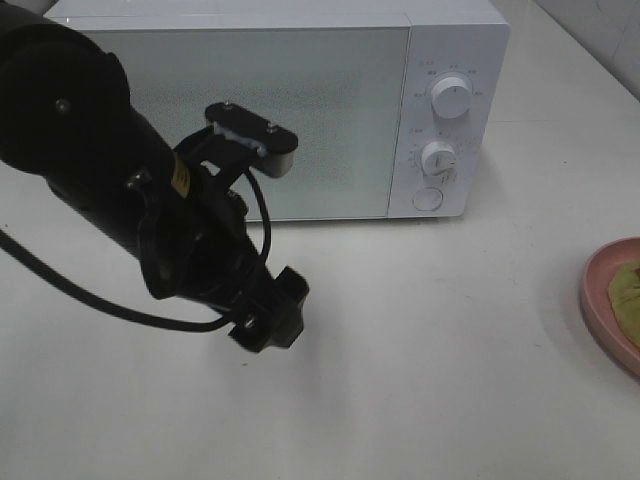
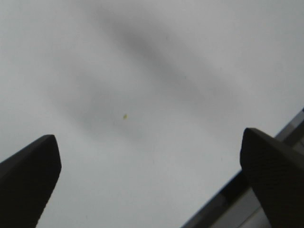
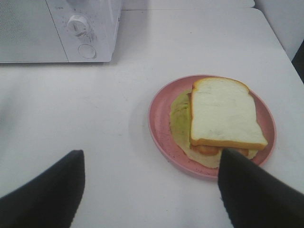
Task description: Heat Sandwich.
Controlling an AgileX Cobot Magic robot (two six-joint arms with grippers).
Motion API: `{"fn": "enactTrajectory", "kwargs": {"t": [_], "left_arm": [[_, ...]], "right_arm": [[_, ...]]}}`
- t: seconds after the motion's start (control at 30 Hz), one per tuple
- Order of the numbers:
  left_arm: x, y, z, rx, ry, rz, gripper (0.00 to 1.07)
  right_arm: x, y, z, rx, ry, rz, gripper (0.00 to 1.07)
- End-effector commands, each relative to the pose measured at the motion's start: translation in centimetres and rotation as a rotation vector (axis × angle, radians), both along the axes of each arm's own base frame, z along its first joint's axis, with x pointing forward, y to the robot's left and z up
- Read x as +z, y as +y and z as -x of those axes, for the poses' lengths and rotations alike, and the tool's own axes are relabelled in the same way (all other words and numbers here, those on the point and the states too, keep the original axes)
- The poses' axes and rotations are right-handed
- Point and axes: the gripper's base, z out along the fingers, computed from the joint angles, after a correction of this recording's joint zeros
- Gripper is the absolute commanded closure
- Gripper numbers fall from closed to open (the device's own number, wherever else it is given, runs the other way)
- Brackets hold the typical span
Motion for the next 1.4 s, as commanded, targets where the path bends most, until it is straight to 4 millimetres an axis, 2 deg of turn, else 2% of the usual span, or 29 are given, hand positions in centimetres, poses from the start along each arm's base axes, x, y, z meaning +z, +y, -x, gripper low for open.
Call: {"fn": "enactTrajectory", "kwargs": {"t": [0.03, 0.13, 0.43, 0.53, 0.67, 0.7, 0.77, 0.83, 0.87, 0.97, 1.0, 1.03, 1.13, 1.17, 1.33, 1.4], "left_arm": [[-0.1, 1.0, 0.4, 0.030, 0.077, -0.064, 0.08], [-0.3, 2.9, -0.2, 0.096, 0.168, -0.119, 0.09], [-0.4, 7.2, -2.2, 0.242, 0.265, -0.176, 0.09], [-0.4, 8.1, -2.3, 0.269, 0.268, -0.172, 0.09], [0.3, 11.6, -1.6, 0.381, 0.243, -0.129, 0.09], [0.3, 11.6, -1.6, 0.381, 0.243, -0.129, 0.09], [1.2, 14.2, -1.0, 0.467, 0.212, -0.094, 0.09], [1.4, 15.0, -0.7, 0.493, 0.202, -0.085, 0.09], [2.3, 16.9, -0.1, 0.554, 0.170, -0.064, 0.09], [3.7, 19.3, 0.8, 0.629, 0.102, -0.042, 0.09], [3.7, 19.3, 0.8, 0.629, 0.102, -0.042, 0.09], [4.5, 20.9, 1.7, 0.686, 0.056, -0.035, 0.09], [5.2, 22.8, 3.1, 0.775, 0.005, -0.020, 0.09], [5.7, 23.8, 4.1, 0.830, -0.022, -0.008, 0.09], [6.2, 24.6, 5.4, 0.882, -0.065, 0.010, 0.09], [6.8, 24.6, 6.9, 0.881, -0.108, 0.023, 0.09]], "right_arm": [[0.0, 0.0, 0.4, 0.002, -0.036, 0.008, 0.33], [0.0, 0.0, 0.4, 0.002, -0.036, 0.008, 0.33], [0.0, 0.0, 0.4, 0.002, -0.036, 0.008, 0.33], [0.0, 0.0, 0.4, 0.002, -0.036, 0.008, 0.33], [0.0, 0.0, 0.4, 0.002, -0.036, 0.008, 0.33], [0.0, 0.0, 0.4, 0.002, -0.036, 0.008, 0.33], [0.0, 0.0, 0.4, 0.002, -0.036, 0.008, 0.33], [0.0, 0.0, 0.4, 0.002, -0.036, 0.008, 0.33], [0.0, 0.0, 0.4, 0.002, -0.036, 0.008, 0.33], [0.0, 0.0, 0.4, 0.002, -0.036, 0.008, 0.33], [0.0, 0.0, 0.4, 0.002, -0.036, 0.008, 0.33], [0.0, 0.0, 0.4, 0.002, -0.036, 0.008, 0.33], [0.0, 0.0, 0.4, 0.002, -0.036, 0.008, 0.33], [0.0, 0.0, 0.4, 0.002, -0.036, 0.008, 0.33], [0.0, 0.0, 0.4, 0.002, -0.036, 0.008, 0.33], [0.0, 0.0, 0.4, 0.002, -0.036, 0.008, 0.33]]}}
